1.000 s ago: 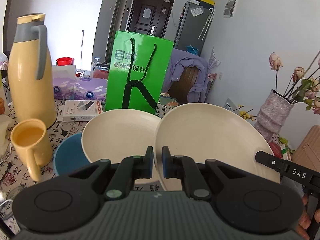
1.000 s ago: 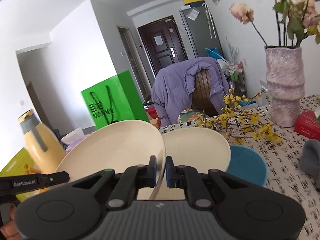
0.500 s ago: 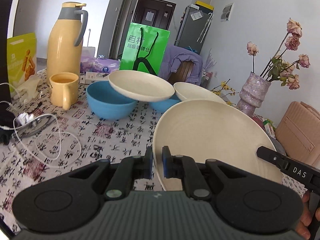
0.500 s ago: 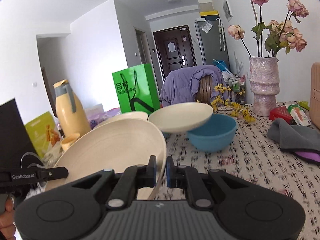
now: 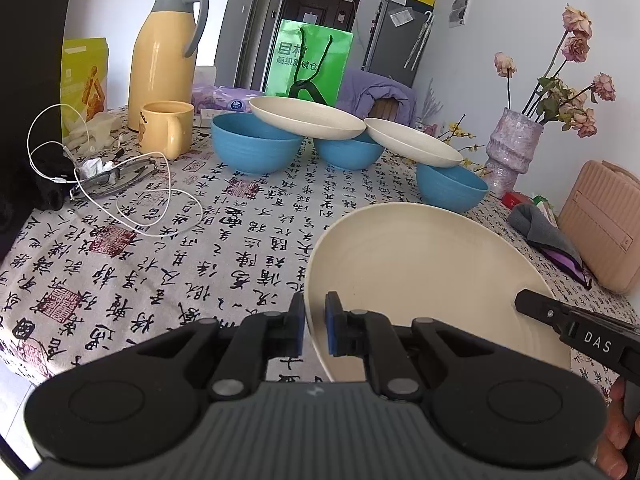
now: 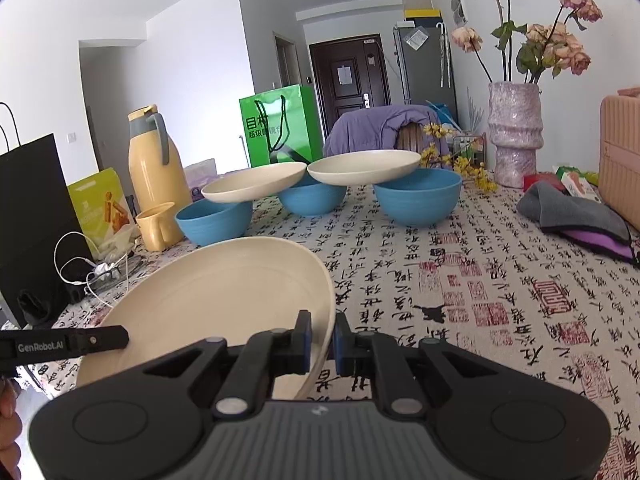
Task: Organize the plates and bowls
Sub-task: 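Lift the cream plate off the bowl and carry it toward the pink suitcase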
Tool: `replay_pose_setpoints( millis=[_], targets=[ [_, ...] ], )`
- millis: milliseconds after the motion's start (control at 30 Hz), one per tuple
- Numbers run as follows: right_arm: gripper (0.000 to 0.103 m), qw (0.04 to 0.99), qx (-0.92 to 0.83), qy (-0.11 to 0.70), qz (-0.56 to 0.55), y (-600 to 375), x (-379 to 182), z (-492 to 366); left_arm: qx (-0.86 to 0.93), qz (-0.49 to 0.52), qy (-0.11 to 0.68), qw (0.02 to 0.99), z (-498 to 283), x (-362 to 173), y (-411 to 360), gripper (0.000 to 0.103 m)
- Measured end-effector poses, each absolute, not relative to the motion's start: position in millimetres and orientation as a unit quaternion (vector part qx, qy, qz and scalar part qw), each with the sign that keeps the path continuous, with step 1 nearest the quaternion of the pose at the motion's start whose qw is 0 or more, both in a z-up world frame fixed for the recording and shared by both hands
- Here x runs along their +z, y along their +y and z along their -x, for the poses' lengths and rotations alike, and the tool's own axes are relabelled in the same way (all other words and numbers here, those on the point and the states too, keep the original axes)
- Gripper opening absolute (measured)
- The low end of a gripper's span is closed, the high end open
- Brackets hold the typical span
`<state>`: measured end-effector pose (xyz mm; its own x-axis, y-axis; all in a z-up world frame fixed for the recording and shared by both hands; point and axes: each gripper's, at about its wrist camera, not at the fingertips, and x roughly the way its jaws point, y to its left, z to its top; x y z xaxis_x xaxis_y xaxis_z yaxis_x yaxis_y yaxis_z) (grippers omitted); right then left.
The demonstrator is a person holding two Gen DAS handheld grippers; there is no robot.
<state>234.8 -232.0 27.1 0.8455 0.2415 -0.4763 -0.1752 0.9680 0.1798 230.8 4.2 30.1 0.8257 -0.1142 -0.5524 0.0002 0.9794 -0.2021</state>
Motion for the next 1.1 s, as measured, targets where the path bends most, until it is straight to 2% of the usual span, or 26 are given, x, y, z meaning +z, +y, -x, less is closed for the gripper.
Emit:
replay_pose_setpoints(
  millis=[333,867,1100],
  targets=[
    [0.012,0.957,0.088,0.267,-0.063,-243,17,-245,-0.047,0.097,0.319,0.942,-251,18,-12,0.01],
    [0.014,0.952,-0.009,0.295,-0.077,-360,-7,-286,-0.124,0.073,0.352,0.925,-321,-3,-140,0.01],
    [0.014,0.947,-0.032,0.309,-0.083,-396,-19,-301,-0.141,0.057,0.364,0.919,-336,-14,-172,0.011]
  ],
)
